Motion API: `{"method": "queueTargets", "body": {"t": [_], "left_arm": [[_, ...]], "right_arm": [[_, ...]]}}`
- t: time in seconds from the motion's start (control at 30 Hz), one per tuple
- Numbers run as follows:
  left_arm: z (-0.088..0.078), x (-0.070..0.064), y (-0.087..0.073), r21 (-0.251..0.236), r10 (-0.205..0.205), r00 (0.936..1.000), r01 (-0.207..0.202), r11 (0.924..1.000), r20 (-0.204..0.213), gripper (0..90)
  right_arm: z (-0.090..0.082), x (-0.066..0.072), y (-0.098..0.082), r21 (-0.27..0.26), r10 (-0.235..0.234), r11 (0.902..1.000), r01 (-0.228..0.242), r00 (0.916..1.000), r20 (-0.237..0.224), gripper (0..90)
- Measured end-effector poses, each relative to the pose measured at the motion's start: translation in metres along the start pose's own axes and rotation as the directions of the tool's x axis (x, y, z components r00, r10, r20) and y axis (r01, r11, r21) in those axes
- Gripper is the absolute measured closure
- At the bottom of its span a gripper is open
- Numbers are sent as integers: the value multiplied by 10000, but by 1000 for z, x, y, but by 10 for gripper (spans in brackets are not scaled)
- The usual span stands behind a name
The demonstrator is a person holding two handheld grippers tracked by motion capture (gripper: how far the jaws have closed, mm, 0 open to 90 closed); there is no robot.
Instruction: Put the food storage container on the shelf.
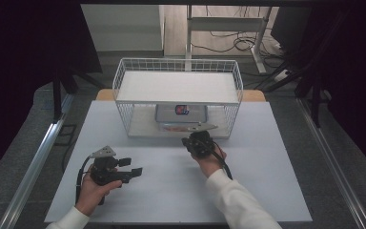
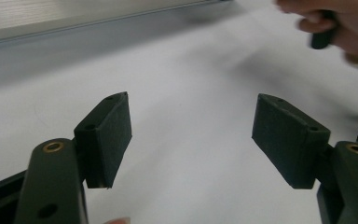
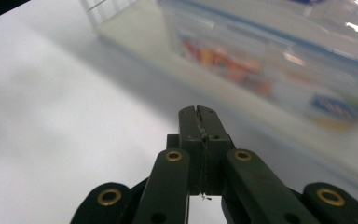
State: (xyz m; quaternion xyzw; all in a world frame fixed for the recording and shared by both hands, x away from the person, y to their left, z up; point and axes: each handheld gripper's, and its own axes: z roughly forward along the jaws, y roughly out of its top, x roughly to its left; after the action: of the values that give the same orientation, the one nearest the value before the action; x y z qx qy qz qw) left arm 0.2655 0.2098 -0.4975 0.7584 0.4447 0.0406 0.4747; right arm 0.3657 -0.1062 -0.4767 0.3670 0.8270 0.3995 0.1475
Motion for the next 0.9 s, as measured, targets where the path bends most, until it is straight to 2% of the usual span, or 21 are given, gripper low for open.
{"method": "queueTargets", "body": {"t": [0.1, 0.13, 0.17, 0.23, 0.37, 0.43, 0.5, 0.53, 0.6, 0.63, 0.7, 0.9], "left_arm": [[0, -3, 0, 16, 10, 10000, -10, 10000, -32, 280], [0, -3, 0, 16, 10, 10000, -10, 10000, -32, 280], [0, -3, 0, 41, 33, 10000, -32, 10000, -53, 279], [1, -5, -1, 85, 46, 9999, -45, 10000, -92, 278], [3, -6, -2, 225, 97, 9997, -92, 9997, -211, 275], [3, -7, -2, 250, 103, 9996, -96, 9996, -279, 274], [2, -8, -2, 225, 116, 9993, -108, 9997, -363, 271], [1, -8, -3, 210, 124, 9990, -115, 9997, -422, 270], [0, -10, -3, 204, 206, 9983, -195, 9996, -548, 264], [0, -10, -3, 204, 206, 9983, -195, 9996, -548, 261], [-3, -9, -5, 197, 250, 9975, -238, 9995, -661, 259], [-3, -7, -6, 258, 269, 9973, -252, 9994, -680, 253]], "right_arm": [[-30, -4, -14, -29, -122, 9999, 121, 9997, -219, 887], [-30, -4, -14, -29, -122, 9999, 121, 9997, -219, 887], [-50, -9, -26, -79, -152, 9999, 150, 9993, -331, 887], [-70, -15, -39, -125, -161, 9998, 156, 9990, -419, 886], [-104, -30, -69, -157, -303, 9994, 299, 9992, -274, 866], [-116, -38, -83, -143, -83, 9999, 78, 9993, -376, 807], [-124, -45, -94, -113, 202, 9997, -207, 9988, -439, 668], [-127, -47, -98, -172, 306, 9994, -311, 9991, -282, 589], [-132, -50, -102, -273, 446, 9986, -448, 9990, -77, 493], [-132, -50, -102, -273, 446, 9986, -448, 9990, -77, 493], [-136, -51, -103, -405, 389, 9984, -385, 9992, 81, 408], [-138, -48, -101, -489, 228, 9985, -224, 9997, 80, 331]]}}
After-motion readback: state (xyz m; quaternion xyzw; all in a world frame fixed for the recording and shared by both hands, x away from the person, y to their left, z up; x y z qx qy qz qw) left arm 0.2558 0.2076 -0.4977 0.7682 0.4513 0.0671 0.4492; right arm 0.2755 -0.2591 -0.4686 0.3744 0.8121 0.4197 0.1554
